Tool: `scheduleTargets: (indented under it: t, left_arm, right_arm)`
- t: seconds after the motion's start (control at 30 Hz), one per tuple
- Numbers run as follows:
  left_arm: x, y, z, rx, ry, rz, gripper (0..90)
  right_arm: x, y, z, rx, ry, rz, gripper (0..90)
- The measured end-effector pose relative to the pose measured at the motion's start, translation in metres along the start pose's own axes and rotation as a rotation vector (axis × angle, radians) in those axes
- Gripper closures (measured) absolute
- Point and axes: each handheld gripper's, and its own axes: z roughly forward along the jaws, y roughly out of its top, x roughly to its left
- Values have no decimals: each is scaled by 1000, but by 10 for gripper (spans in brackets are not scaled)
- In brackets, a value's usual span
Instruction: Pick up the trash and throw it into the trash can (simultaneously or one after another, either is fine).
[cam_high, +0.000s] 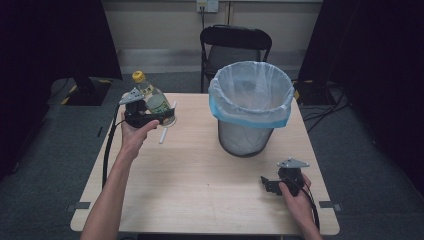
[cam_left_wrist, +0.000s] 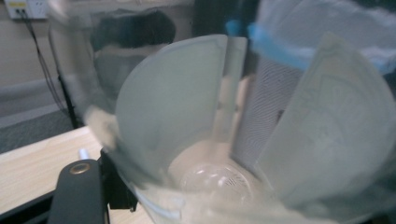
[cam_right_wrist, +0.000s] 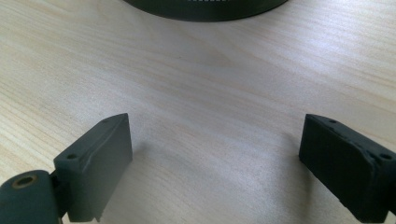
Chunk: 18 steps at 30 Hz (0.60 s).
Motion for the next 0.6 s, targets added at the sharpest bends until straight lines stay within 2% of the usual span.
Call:
scheduleTargets:
  t: [0.17, 0.6]
  left_arm:
    - [-8, 12, -4, -15, -18, 23, 282]
    - [-23, 36, -3, -56, -55, 29, 282]
  right_arm:
    - [0, 0, 0, 0, 0, 0, 86]
    - [0, 0, 0, 0, 1, -1, 86]
